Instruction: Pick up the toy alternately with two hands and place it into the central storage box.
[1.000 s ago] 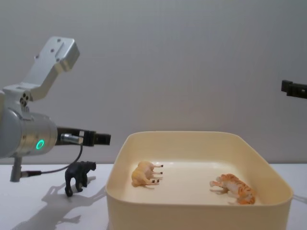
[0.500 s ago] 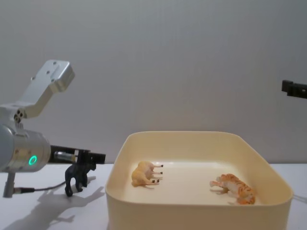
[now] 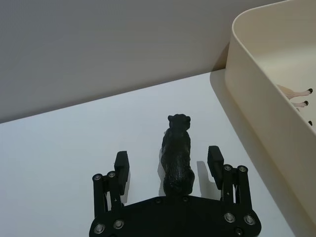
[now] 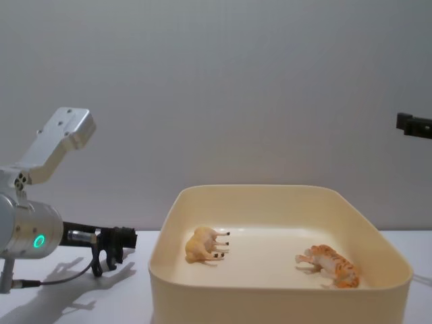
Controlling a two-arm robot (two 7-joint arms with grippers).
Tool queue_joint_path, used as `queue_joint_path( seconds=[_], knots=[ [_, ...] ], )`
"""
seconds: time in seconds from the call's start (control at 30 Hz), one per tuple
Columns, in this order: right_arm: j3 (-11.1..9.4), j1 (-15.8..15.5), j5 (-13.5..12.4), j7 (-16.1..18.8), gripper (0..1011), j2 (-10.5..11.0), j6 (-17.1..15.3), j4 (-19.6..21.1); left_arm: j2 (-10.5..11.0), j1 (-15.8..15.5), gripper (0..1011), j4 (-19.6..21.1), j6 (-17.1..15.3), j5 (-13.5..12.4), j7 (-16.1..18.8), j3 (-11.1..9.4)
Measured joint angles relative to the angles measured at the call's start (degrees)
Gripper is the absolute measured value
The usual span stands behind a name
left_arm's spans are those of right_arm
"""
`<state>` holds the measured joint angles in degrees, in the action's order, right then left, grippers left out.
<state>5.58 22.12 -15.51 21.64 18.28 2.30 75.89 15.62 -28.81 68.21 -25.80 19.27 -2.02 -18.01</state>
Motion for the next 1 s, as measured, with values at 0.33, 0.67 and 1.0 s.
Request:
queue_joint_path(
  seconds=[0.33, 0.67, 1.0],
  knots=[
    [0.0, 0.0, 0.0, 0.0, 1001, 0.0, 0.0, 0.0, -0.14, -0.39, 729, -1.33, 0.17, 0.0, -0.15, 0.18],
    [0.0, 0.0, 0.0, 0.0, 1001, 0.0, 0.0, 0.0, -0.2, -0.59, 422, -2.05, 0.27, 0.0, -0.23, 0.27],
    [0.0, 0.0, 0.0, 0.0, 1001, 0.0, 0.0, 0.0, -0.24, -0.3, 313, -1.02, 0.83, -0.04, 0.7, 0.31]
  ],
)
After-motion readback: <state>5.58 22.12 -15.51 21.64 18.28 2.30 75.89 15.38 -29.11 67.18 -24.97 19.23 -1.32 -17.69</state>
